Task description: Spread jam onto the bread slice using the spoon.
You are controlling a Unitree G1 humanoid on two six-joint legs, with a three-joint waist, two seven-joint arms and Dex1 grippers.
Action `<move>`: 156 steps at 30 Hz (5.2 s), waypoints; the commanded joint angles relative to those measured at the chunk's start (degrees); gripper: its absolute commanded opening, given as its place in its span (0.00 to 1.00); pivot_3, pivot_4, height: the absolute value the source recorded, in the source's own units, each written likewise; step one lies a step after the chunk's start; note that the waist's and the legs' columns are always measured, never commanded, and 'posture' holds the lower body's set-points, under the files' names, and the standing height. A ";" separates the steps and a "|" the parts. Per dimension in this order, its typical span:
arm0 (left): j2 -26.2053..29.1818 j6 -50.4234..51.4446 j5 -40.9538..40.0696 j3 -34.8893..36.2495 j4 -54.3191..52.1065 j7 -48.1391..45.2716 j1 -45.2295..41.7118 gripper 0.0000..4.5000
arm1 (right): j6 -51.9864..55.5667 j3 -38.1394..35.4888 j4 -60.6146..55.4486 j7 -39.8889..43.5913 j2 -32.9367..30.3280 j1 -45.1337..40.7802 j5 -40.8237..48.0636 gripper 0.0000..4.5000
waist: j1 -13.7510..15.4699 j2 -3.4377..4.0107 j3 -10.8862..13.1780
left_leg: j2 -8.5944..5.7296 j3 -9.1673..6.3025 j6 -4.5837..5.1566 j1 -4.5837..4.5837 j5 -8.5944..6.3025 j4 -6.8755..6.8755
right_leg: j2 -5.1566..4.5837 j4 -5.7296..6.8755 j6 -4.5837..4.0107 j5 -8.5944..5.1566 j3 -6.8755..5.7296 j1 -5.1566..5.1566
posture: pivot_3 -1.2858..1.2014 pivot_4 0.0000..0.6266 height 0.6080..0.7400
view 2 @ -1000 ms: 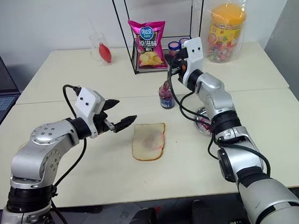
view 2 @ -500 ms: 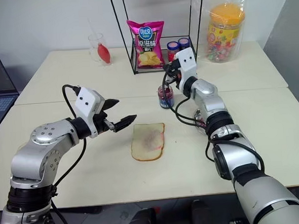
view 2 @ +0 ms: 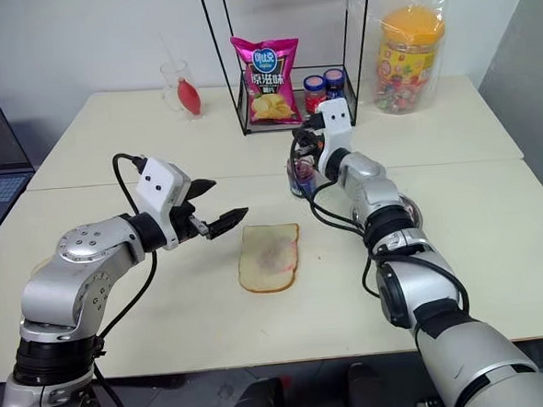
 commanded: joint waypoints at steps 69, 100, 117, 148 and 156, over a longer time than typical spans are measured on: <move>-3.84 -4.34 1.70 0.09 4.42 -0.60 -5.90 1.00 | 15.46 -20.26 -4.10 -9.74 -3.28 -5.21 19.69 0.01 | -0.13 0.00 0.00 | 0.00 0.02 0.01 -0.01 0.00 -0.01 | 0.01 0.00 0.00 0.00 0.00 0.00 | 0.52 0.24 1.00; 7.97 -4.59 -7.29 19.56 -14.07 -12.98 28.16 1.00 | 46.21 0.32 -64.98 -14.42 5.80 23.90 31.66 0.01 | -0.33 -0.05 -0.04 | 0.16 -0.04 0.02 0.05 -0.01 -0.04 | 0.11 -0.01 -0.14 -0.10 -0.02 0.01 | 0.52 0.24 1.00; 9.37 -12.93 -4.34 17.37 -11.67 -15.51 35.25 1.00 | 26.15 21.87 -60.83 -2.30 0.08 31.93 9.99 0.01 | 0.10 -0.10 -0.07 | 0.18 0.00 0.14 0.12 0.08 -0.07 | 0.12 -0.04 -0.23 -0.28 -0.07 0.03 | 0.52 0.24 1.00; 6.85 -19.77 -2.05 11.61 -8.10 -13.73 31.17 1.00 | 45.93 1.56 -62.82 -12.41 10.95 33.63 29.84 0.01 | 0.04 -0.12 -0.07 | 0.35 -0.07 0.14 0.14 0.08 -0.07 | 0.31 0.00 -0.26 -0.27 -0.09 0.03 | 0.52 0.24 1.00; 7.57 -20.56 -1.13 10.73 -7.66 -15.03 31.48 1.00 | 40.30 1.26 -52.68 -13.13 12.64 32.87 25.92 0.01 | -0.01 -0.12 -0.07 | 0.37 -0.03 0.14 0.13 0.08 -0.08 | 0.35 -0.02 -0.27 -0.28 -0.06 0.00 | 0.52 0.24 1.00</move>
